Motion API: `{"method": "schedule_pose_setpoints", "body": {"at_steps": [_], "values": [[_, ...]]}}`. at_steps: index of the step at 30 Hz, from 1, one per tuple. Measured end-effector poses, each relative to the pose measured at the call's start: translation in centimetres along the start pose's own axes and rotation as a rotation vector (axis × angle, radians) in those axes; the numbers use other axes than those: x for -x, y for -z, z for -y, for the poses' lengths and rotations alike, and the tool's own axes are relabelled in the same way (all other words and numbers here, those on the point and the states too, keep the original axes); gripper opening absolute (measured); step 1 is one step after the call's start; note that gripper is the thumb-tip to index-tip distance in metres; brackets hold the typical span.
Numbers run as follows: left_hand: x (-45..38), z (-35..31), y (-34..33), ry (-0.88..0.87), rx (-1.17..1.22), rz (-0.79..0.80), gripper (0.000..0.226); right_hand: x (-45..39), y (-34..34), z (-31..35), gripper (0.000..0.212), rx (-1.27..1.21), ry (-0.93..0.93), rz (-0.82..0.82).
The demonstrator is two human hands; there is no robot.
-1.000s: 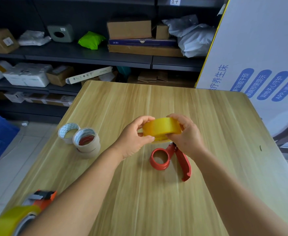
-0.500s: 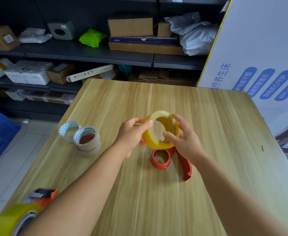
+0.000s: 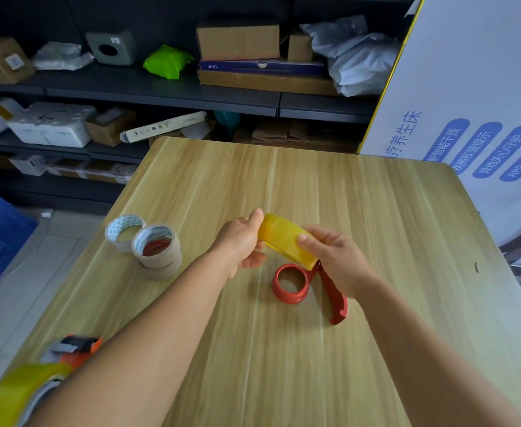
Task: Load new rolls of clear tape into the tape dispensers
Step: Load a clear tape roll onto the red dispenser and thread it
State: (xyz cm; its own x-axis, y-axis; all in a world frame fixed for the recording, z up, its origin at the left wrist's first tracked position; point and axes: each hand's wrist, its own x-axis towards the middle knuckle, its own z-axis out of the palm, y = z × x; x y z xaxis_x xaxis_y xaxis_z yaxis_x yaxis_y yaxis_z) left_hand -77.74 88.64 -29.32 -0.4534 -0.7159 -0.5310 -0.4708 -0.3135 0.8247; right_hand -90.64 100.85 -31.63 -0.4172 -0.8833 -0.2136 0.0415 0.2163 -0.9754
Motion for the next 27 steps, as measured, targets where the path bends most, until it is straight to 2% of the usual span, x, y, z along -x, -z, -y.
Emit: {"method": "schedule_pose_setpoints", "body": {"at_steps": [3,6,9,11,13,16,18,21,24,25,27], "values": [[-0.3,0.7,0.0,-0.161,-0.148,0.02,0.042,-0.1,0.2,0.1,0.037,-0.222,-0.042,-0.047],[0.1,1.0,0.1,-0.318,-0.09,0.162,0.04,-0.3,0.5,0.2,0.038,-0.242,-0.073,-0.056],[0.0,1.1,0.2,-0.398,-0.082,0.24,0.049,-0.4,0.5,0.3,0.04,-0.268,-0.103,-0.051],[0.0,1.1,0.4,-0.402,-0.066,0.26,0.049,-0.5,0.7,0.3,0.032,-0.356,-0.127,-0.054],[0.1,1.1,0.7,-0.371,-0.011,0.284,0.044,-0.1,1.2,0.8,0.028,-0.446,-0.104,0.058],[0.4,1.4,0.7,-0.312,0.083,0.299,0.029,0.4,2.1,1.3,0.053,-0.453,-0.042,0.332],[0.5,1.6,0.3,-0.281,0.106,0.302,0.03,0.8,2.4,1.3,0.057,-0.438,-0.027,0.388],[0.4,1.6,-0.4,-0.314,0.096,0.258,0.033,1.2,2.4,0.7,0.064,-0.517,-0.029,0.361],[0.8,1.3,-1.1,-0.471,-0.018,0.235,0.03,1.5,2.1,0.4,0.063,-0.553,-0.065,0.235],[0.9,1.4,-1.3,-0.514,-0.058,0.24,0.034,1.7,1.9,0.4,0.059,-0.557,-0.069,0.195],[1.0,1.8,-1.6,-0.554,-0.133,0.247,0.057,1.9,1.8,0.6,0.049,-0.568,-0.068,0.151]]}}
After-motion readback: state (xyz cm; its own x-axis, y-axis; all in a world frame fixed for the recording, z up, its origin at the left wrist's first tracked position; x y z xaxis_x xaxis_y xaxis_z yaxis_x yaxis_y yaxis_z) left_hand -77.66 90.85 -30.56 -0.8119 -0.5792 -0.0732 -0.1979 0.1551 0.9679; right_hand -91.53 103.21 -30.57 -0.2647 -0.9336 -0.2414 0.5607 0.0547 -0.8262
